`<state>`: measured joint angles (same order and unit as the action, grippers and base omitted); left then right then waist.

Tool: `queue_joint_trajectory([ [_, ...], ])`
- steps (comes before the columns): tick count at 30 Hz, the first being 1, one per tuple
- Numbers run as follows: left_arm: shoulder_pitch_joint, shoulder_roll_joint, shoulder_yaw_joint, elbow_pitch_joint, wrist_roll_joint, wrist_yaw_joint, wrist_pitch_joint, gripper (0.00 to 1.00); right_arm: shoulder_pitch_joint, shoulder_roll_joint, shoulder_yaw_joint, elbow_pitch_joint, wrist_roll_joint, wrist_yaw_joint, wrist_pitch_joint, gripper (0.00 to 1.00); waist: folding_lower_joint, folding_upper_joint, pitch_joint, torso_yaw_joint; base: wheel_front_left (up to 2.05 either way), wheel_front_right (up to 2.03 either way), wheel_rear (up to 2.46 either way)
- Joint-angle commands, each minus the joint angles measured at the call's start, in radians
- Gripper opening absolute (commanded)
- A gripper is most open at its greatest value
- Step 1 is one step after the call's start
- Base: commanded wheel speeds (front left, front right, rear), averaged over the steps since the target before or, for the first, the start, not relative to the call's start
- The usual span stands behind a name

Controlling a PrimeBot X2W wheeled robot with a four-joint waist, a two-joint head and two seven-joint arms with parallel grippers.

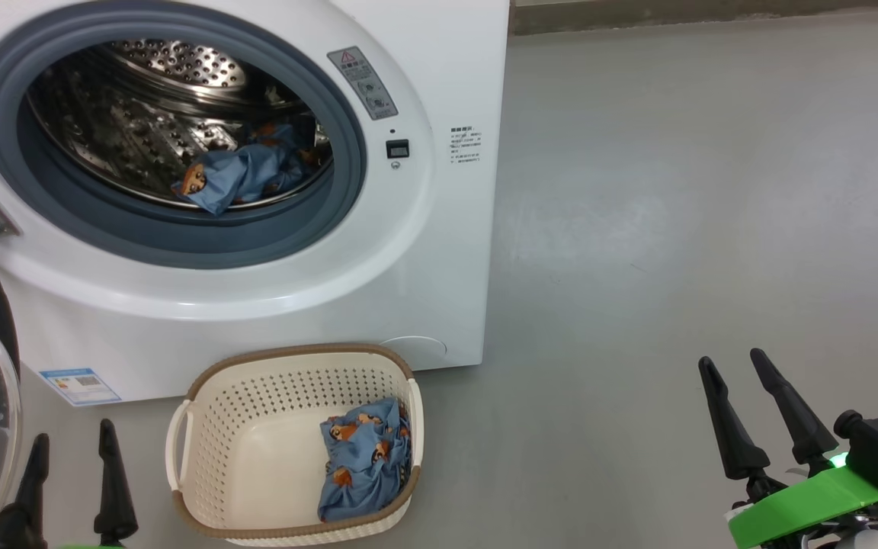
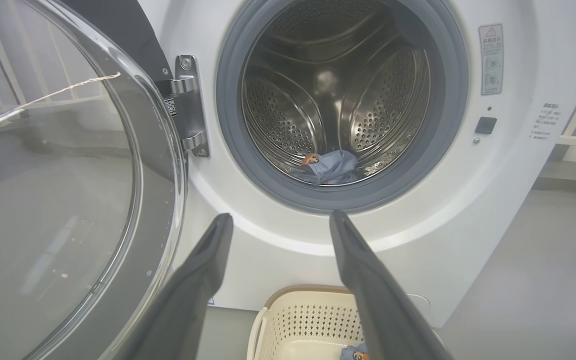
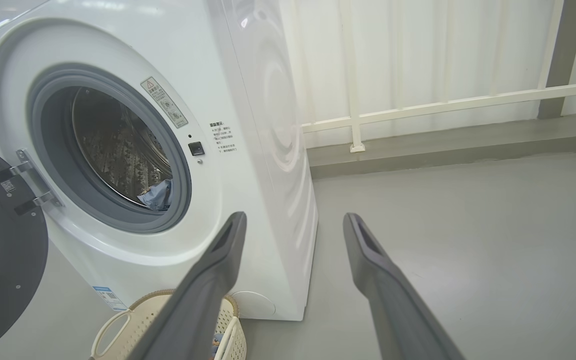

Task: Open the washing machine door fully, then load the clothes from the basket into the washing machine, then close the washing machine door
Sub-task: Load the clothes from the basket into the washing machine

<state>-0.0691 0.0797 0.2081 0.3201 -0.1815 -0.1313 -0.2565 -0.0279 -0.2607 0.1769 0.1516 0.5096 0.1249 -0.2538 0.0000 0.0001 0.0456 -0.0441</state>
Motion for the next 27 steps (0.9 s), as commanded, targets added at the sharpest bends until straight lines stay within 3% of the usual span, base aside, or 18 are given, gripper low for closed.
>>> queue_joint_trajectory([
  [1, -0.002, 0.015, 0.034, -0.038, 0.013, 0.001, -0.005, 1.0, 0.0, -0.024, 0.006, -0.027, 0.008, 0.006, -0.008, 1.0, 0.0, -0.0001, 0.001, 0.001, 0.0, 0.0, 0.0],
  [27, -0.019, -0.01, 0.025, -0.053, 0.032, 0.001, -0.005, 1.0, -0.025, -0.01, -0.01, -0.044, -0.002, 0.006, -0.008, 1.0, 0.0, -0.0001, 0.075, 0.012, 0.0, 0.0, 0.0],
])
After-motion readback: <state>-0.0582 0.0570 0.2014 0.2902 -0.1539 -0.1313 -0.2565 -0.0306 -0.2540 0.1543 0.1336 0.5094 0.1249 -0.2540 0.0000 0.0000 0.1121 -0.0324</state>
